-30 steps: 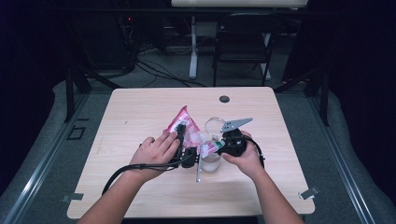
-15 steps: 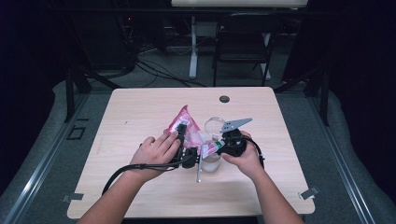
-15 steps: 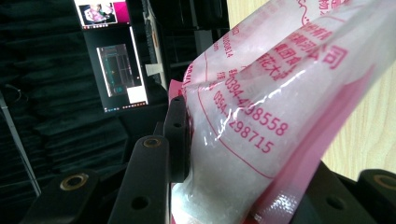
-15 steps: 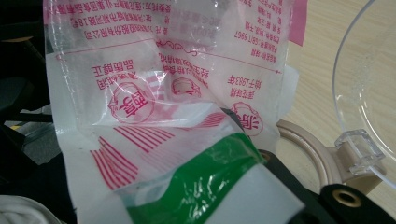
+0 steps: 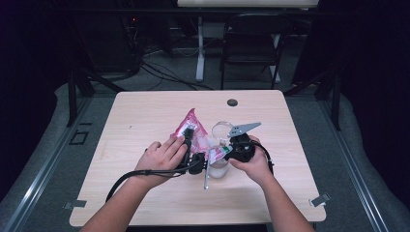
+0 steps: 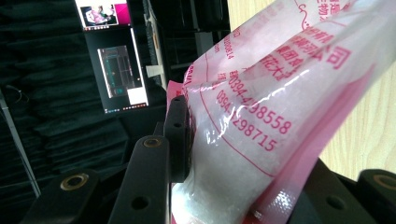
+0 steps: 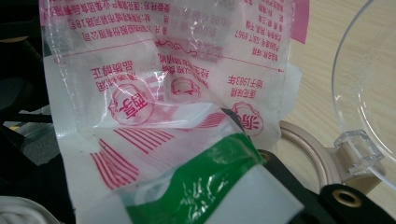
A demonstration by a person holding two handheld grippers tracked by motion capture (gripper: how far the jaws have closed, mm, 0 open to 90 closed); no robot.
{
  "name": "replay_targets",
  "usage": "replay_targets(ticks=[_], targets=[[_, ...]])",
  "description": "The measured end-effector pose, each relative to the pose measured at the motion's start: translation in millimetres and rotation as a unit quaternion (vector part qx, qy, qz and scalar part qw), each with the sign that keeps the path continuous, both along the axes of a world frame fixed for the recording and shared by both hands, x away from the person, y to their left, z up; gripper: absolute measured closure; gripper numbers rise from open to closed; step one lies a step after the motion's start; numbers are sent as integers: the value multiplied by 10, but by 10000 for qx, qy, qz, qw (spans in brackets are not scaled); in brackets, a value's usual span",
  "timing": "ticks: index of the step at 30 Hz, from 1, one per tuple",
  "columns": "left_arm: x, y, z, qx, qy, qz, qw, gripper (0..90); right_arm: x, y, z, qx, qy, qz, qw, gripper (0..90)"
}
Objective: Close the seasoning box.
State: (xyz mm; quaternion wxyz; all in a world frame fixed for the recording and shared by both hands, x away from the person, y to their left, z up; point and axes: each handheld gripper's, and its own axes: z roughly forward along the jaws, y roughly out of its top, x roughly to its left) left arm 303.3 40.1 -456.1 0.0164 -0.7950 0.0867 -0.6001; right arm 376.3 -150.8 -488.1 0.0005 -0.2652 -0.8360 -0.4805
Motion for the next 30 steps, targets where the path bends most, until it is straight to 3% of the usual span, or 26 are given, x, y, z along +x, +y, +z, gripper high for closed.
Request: replay_targets(ticks=[30], targets=[[-9, -22, 31, -4, -51, -61, 10000, 691, -2, -1, 3, 19, 32, 23, 10000, 900]])
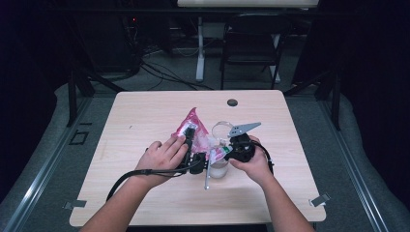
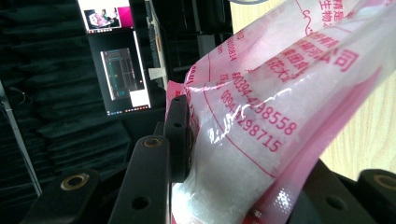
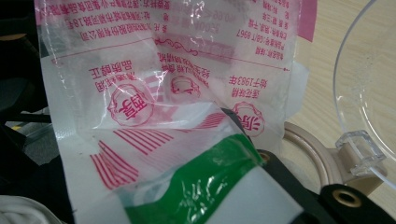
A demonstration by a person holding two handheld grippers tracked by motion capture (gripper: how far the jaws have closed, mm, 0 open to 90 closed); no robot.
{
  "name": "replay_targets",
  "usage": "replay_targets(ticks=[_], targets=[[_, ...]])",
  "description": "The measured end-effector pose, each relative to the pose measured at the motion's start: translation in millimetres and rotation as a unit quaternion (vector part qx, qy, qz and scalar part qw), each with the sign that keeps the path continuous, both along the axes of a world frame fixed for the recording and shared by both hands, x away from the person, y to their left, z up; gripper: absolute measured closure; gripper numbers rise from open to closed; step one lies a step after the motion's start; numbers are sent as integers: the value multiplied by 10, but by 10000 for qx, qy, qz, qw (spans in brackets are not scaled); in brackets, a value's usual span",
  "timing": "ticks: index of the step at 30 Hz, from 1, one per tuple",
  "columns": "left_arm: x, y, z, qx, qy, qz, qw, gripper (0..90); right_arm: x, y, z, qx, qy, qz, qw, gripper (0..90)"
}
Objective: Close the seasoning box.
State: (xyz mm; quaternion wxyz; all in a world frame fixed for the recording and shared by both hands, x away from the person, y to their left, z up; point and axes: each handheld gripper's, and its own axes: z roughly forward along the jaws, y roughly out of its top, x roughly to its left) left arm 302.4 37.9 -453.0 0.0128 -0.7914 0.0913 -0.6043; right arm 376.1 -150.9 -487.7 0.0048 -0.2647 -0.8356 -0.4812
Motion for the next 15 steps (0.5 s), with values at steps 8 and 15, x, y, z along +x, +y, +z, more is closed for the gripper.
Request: replay_targets(ticks=[8, 15], targets=[[-5, -14, 21, 48, -8, -25, 10000, 691, 0, -7, 6, -16, -4, 29, 10000, 900], [-11, -14, 36, -4, -51, -40, 10000, 691, -1, -4, 7, -20, -4, 56, 10000, 900]])
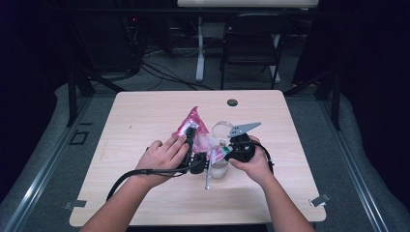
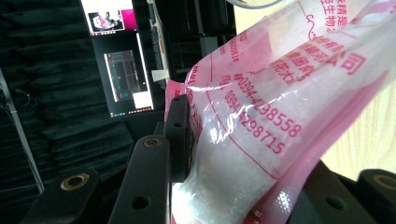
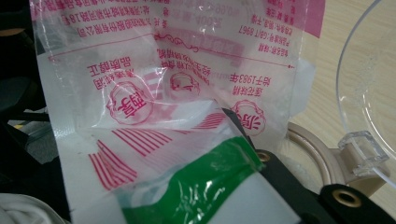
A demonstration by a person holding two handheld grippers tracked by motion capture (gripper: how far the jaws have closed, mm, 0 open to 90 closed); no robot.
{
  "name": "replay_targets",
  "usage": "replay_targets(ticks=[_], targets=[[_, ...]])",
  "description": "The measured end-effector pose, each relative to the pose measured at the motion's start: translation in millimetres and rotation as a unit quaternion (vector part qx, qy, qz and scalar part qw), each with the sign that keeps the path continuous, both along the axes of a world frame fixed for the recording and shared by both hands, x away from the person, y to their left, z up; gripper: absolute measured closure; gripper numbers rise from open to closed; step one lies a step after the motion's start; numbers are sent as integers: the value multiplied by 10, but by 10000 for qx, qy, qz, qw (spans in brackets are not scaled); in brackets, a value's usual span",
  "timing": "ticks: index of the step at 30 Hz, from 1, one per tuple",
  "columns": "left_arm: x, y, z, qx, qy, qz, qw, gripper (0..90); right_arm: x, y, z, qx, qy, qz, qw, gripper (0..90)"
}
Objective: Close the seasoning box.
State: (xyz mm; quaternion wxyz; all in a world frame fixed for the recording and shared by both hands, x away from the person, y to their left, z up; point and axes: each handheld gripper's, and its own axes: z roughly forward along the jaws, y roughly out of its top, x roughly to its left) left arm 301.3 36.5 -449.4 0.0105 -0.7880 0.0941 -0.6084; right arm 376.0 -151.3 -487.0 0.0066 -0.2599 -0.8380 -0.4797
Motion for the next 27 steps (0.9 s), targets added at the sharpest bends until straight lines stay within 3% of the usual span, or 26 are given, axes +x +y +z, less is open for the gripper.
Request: replay_targets(ticks=[12, 27], targets=[[-5, -2, 40, -48, -102, -35, 9999, 692, -7, -2, 11, 18, -16, -4, 10000, 900], [10, -7, 63, -65, -62, -33, 10000, 692, -7, -11, 14, 33, -19, -20, 10000, 900]])
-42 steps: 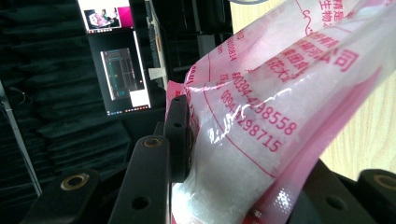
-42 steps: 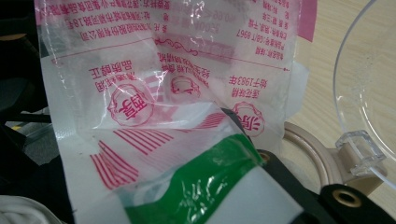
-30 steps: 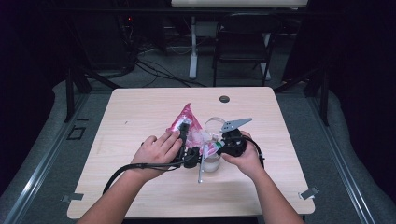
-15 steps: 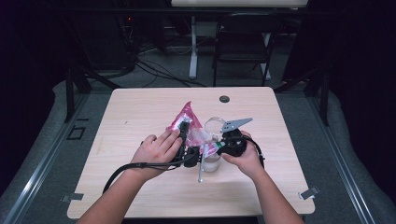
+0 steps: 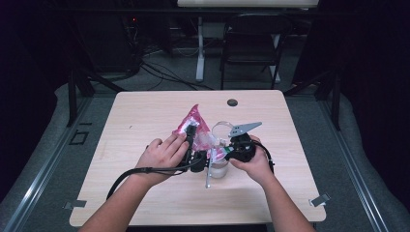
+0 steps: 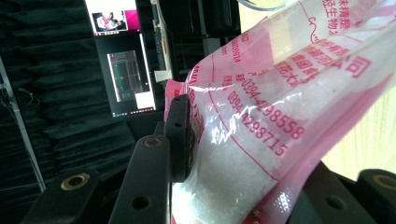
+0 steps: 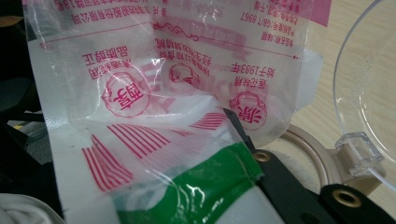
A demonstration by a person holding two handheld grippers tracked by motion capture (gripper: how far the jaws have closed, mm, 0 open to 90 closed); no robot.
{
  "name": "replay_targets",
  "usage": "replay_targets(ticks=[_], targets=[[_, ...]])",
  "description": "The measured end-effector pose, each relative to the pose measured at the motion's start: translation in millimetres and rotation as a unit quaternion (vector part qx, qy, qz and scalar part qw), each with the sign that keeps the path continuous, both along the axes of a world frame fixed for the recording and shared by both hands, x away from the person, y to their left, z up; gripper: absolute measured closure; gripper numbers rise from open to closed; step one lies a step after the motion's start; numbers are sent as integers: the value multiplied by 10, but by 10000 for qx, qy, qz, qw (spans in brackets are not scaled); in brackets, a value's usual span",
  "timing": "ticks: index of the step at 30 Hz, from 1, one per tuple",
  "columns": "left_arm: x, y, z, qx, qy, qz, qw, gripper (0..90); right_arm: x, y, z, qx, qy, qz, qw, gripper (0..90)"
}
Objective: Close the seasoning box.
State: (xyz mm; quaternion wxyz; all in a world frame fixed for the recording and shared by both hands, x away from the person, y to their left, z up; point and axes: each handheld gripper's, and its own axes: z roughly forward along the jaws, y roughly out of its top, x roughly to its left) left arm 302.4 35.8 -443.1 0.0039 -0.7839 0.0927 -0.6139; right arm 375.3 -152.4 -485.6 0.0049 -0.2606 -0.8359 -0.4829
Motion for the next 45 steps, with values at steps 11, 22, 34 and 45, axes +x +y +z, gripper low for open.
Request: replay_targets(ticks=[11, 22, 34, 45], targets=[[7, 10, 6, 10, 59, 18, 10000, 692, 0, 6, -3, -22, -1, 28, 10000, 900], [24, 28, 2, 38, 1, 23, 10000, 684, -2, 8, -4, -38, -15, 41, 10000, 900], [59, 48, -11, 28, 64, 82, 9999, 681, -4, 11, -6, -75, -10, 74, 9999, 900], [90, 66, -21, 105, 234, 174, 9995, 686, -3, 6, -8, -82, -20, 62, 9999, 900]])
